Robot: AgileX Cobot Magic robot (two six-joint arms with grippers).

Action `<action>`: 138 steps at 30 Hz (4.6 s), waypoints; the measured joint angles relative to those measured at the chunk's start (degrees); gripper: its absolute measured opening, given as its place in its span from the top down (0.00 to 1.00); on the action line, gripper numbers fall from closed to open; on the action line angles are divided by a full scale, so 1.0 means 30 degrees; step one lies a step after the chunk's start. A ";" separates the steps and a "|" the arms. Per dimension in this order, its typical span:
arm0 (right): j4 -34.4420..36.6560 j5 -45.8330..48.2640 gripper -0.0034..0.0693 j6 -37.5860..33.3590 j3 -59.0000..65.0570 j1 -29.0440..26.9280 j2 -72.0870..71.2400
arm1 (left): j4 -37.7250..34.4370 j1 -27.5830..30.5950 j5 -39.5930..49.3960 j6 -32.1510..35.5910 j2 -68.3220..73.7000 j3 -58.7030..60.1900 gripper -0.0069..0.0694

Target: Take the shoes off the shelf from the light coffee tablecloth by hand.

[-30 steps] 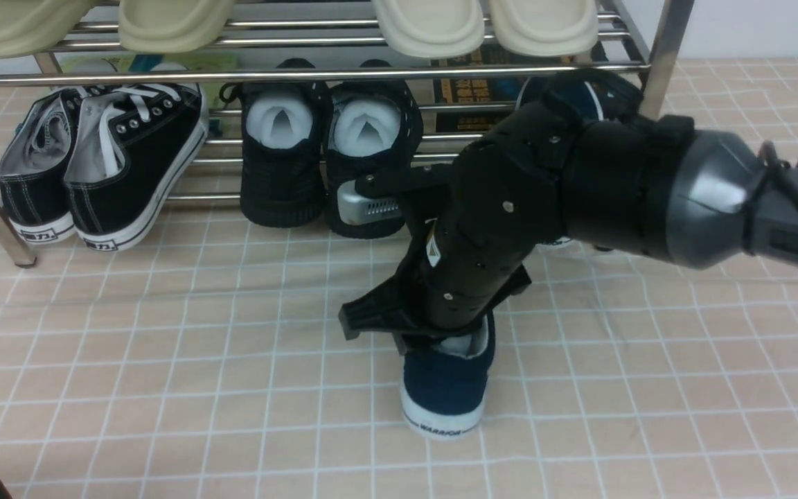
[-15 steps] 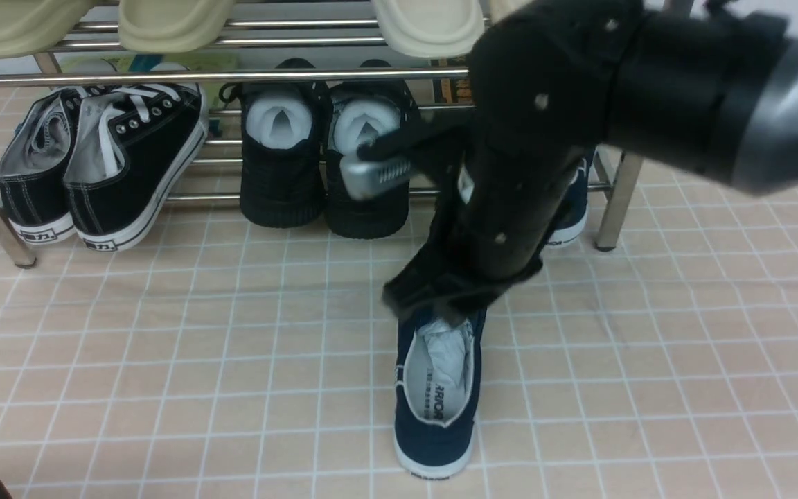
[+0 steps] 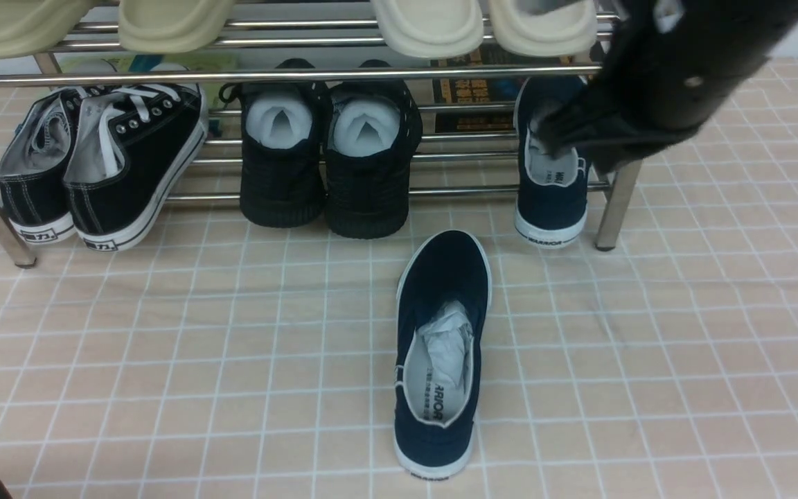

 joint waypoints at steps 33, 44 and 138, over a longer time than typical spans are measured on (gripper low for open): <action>-0.1100 -0.8722 0.33 0.2551 -0.0355 -0.1137 0.6685 | 0.0000 0.0000 0.0000 0.0000 0.0000 0.0000 0.59; -0.3320 -0.9459 0.66 0.3500 -0.0370 -0.1137 0.7728 | 0.0000 0.0000 0.0000 0.0000 0.0000 0.0000 0.59; 0.2024 -2.1174 0.97 0.0051 2.3606 0.2120 -1.7143 | 0.0000 0.0000 0.0000 0.0000 0.0000 0.0000 0.59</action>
